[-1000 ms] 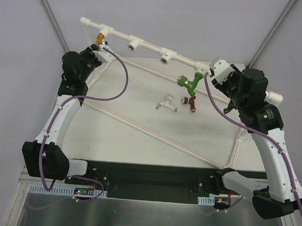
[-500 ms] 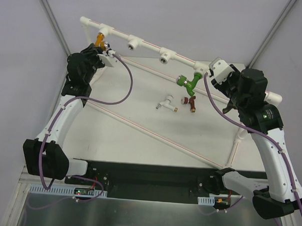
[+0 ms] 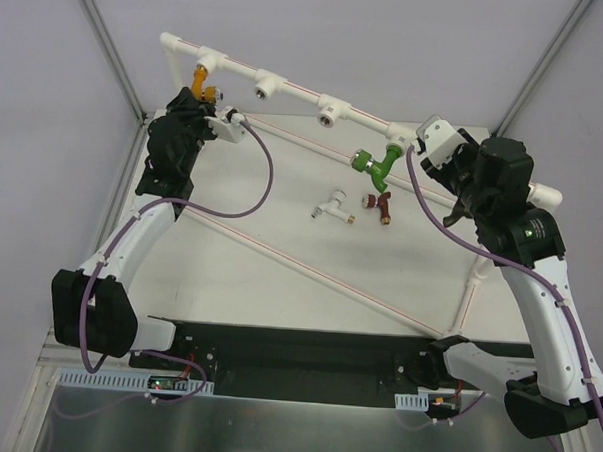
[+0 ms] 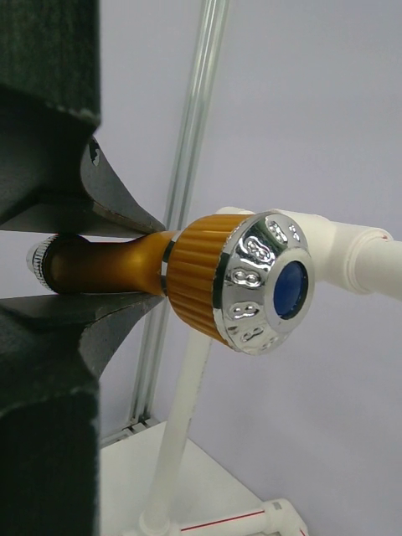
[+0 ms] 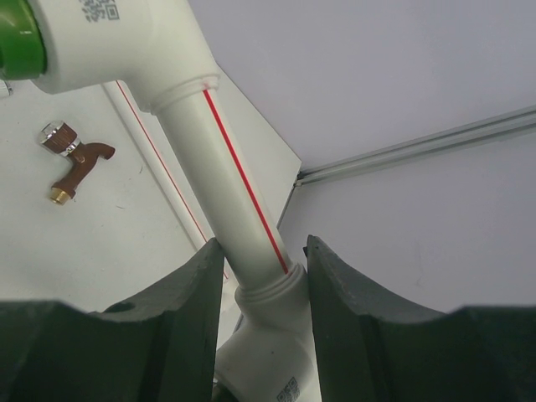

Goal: Install the water faucets

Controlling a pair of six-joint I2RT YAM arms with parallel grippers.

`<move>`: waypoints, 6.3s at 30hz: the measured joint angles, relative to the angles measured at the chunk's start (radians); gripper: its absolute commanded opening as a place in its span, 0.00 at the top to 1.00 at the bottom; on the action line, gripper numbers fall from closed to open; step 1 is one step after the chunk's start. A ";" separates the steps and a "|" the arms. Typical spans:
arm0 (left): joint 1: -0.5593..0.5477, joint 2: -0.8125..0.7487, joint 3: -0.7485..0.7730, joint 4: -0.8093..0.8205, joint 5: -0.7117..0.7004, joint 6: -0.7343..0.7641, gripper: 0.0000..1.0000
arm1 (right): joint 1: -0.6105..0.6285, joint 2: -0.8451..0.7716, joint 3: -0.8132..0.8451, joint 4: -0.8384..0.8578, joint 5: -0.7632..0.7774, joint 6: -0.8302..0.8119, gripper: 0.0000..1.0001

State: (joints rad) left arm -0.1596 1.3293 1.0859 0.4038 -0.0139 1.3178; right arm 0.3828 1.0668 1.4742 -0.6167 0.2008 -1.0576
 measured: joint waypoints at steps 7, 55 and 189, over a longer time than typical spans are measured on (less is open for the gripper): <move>-0.005 0.009 -0.021 0.054 -0.022 0.031 0.97 | 0.004 0.000 0.000 0.000 0.000 0.000 0.98; 0.462 0.051 -0.145 0.587 0.692 -2.385 1.00 | 0.010 -0.013 -0.013 0.006 0.003 -0.002 0.98; 0.335 0.124 0.315 -0.285 0.665 -1.508 1.00 | 0.017 -0.013 -0.016 0.013 0.010 -0.005 0.98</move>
State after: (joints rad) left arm 0.1753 1.4528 1.4006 0.1188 0.6510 -0.1905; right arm 0.4000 1.0538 1.4582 -0.6033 0.2104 -1.0622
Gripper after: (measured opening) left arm 0.245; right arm 0.428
